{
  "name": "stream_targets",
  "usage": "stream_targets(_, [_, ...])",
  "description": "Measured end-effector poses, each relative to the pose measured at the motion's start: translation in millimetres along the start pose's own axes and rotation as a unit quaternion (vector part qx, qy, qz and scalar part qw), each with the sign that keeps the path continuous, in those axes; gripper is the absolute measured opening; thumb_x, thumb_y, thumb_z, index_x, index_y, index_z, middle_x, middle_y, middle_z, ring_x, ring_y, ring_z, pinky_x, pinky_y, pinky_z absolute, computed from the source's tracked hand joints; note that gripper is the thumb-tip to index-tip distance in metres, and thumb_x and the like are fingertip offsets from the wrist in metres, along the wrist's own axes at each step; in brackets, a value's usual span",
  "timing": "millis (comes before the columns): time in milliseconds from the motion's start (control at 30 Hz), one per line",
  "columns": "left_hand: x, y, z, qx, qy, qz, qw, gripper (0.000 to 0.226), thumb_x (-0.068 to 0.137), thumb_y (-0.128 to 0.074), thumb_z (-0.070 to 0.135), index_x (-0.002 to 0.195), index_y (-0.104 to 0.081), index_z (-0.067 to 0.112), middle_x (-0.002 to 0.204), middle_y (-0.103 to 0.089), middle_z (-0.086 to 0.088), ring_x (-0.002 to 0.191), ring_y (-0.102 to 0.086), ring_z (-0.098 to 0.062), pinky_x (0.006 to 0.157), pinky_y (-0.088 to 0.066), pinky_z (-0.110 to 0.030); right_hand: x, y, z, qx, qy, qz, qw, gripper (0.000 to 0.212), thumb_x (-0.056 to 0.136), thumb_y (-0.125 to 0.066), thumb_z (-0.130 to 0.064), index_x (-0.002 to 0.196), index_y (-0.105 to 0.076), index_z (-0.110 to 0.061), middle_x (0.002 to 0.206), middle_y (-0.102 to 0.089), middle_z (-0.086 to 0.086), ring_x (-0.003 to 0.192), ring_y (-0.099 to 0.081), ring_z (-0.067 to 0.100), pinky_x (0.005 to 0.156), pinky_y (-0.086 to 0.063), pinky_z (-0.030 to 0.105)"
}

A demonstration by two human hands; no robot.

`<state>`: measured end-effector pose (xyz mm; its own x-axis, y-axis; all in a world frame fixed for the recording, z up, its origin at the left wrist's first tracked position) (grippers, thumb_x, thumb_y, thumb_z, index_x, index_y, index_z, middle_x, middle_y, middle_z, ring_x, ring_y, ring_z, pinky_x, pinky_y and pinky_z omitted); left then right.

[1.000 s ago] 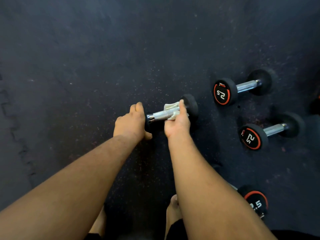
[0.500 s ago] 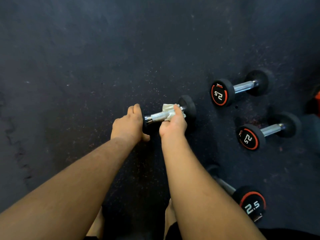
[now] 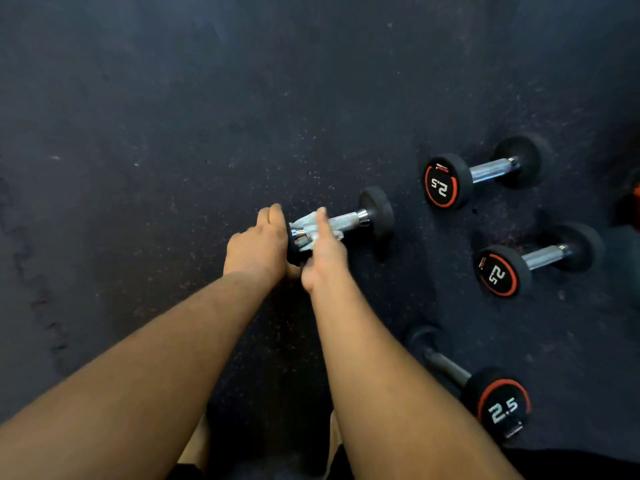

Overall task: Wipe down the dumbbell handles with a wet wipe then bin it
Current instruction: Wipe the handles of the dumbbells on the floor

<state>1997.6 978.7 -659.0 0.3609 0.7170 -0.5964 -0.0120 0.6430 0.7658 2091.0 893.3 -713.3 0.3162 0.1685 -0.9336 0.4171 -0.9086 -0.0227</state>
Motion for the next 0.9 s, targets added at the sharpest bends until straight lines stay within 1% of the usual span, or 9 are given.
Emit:
stream_targets(167, [3,-3,-1,0.004,-0.004,-0.006,1.0,0.112,0.066,-0.086,0.048,0.15,-0.022,0.01,0.146,-0.044,-0.009,0.109,-0.066,-0.032,0.078,-0.048,-0.042,1,-3,1,-0.052,-0.007,-0.063,0.997,0.019,0.096,-0.067,-0.03,0.097,-0.068,-0.012,0.095,-0.074,0.01,0.09,-0.071,0.026,0.091,-0.057,0.043])
stream_targets(333, [2,2,1,0.017,-0.015,0.007,1.0,0.103,0.069,-0.083,0.05,0.146,-0.027,0.009,0.138,-0.046,-0.009,0.108,-0.063,-0.031,0.076,-0.045,-0.042,-12,18,1,-0.216,0.039,0.0,0.976,0.015,0.1,-0.061,-0.027,0.1,-0.065,-0.012,0.097,-0.071,0.008,0.09,-0.068,0.022,0.076,-0.054,0.031])
stream_targets(467, [2,11,4,0.031,-0.028,-0.015,0.999,0.101,0.068,-0.086,0.051,0.14,-0.029,0.01,0.137,-0.048,-0.009,0.113,-0.061,-0.031,0.079,-0.045,-0.043,-39,5,-36,-0.368,0.115,-0.047,0.921,0.024,0.099,-0.058,-0.021,0.115,-0.068,-0.005,0.108,-0.072,0.013,0.095,-0.066,0.024,0.077,-0.052,0.03])
stream_targets(567, [6,16,2,0.023,-0.027,-0.04,0.999,0.098,0.066,-0.089,0.052,0.136,-0.032,0.012,0.135,-0.05,-0.009,0.118,-0.059,-0.031,0.086,-0.047,-0.045,-67,-7,-95,-0.534,0.35,0.025,0.769,0.024,0.099,-0.054,-0.027,0.117,-0.067,-0.019,0.106,-0.071,0.008,0.095,-0.065,0.027,0.08,-0.051,0.034])
stream_targets(633, [9,16,1,0.028,-0.028,-0.043,0.998,0.095,0.066,-0.089,0.052,0.132,-0.033,0.014,0.132,-0.051,-0.008,0.117,-0.059,-0.03,0.086,-0.048,-0.045,-82,-39,-96,-0.644,0.508,-0.011,0.572,0.039,0.097,-0.05,-0.017,0.134,-0.056,-0.027,0.122,-0.067,0.0,0.112,-0.061,0.02,0.1,-0.045,0.038])
stream_targets(700, [10,13,1,0.035,-0.03,-0.042,0.998,0.091,0.068,-0.087,0.048,0.133,-0.032,0.013,0.133,-0.052,-0.008,0.116,-0.06,-0.029,0.085,-0.049,-0.043,-64,-52,-50,-0.78,0.495,-0.085,0.372,0.059,0.095,-0.046,-0.009,0.151,-0.035,-0.024,0.152,-0.045,0.0,0.143,-0.037,0.02,0.121,-0.021,0.049])
stream_targets(733, [10,11,1,0.034,-0.03,-0.041,0.998,0.09,0.069,-0.087,0.047,0.132,-0.033,0.013,0.133,-0.052,-0.007,0.116,-0.06,-0.029,0.085,-0.049,-0.043,-54,-46,-34,-0.811,0.481,-0.09,0.321,0.066,0.094,-0.045,-0.008,0.156,-0.025,-0.018,0.161,-0.031,0.002,0.151,-0.022,0.022,0.123,-0.012,0.053])
stream_targets(800, [11,9,0,0.02,-0.029,-0.036,0.999,0.087,0.069,-0.087,0.045,0.131,-0.034,0.014,0.131,-0.052,-0.007,0.114,-0.061,-0.028,0.085,-0.049,-0.042,-50,-33,-23,-0.821,0.486,-0.08,0.29,0.071,0.092,-0.041,-0.009,0.159,-0.018,-0.012,0.166,-0.019,0.004,0.154,-0.011,0.023,0.123,-0.009,0.055])
stream_targets(900, [14,8,0,0.008,-0.03,-0.043,0.999,0.092,0.066,-0.088,0.046,0.134,-0.034,0.014,0.133,-0.051,-0.007,0.116,-0.059,-0.029,0.088,-0.049,-0.044,-63,-13,-14,-0.796,0.541,-0.097,0.254,0.07,0.086,-0.044,-0.009,0.155,-0.032,-0.012,0.162,-0.03,0.004,0.151,-0.025,0.022,0.121,-0.02,0.056])
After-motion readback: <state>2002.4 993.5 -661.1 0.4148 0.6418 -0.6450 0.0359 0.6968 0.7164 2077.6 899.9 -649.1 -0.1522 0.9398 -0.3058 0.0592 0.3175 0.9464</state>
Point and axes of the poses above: each hand's wrist, its own x-axis towards the middle knuckle, its own y-axis out of the back of the hand, z = x × y, the point moved 10 cm from there along x, towards the middle knuckle
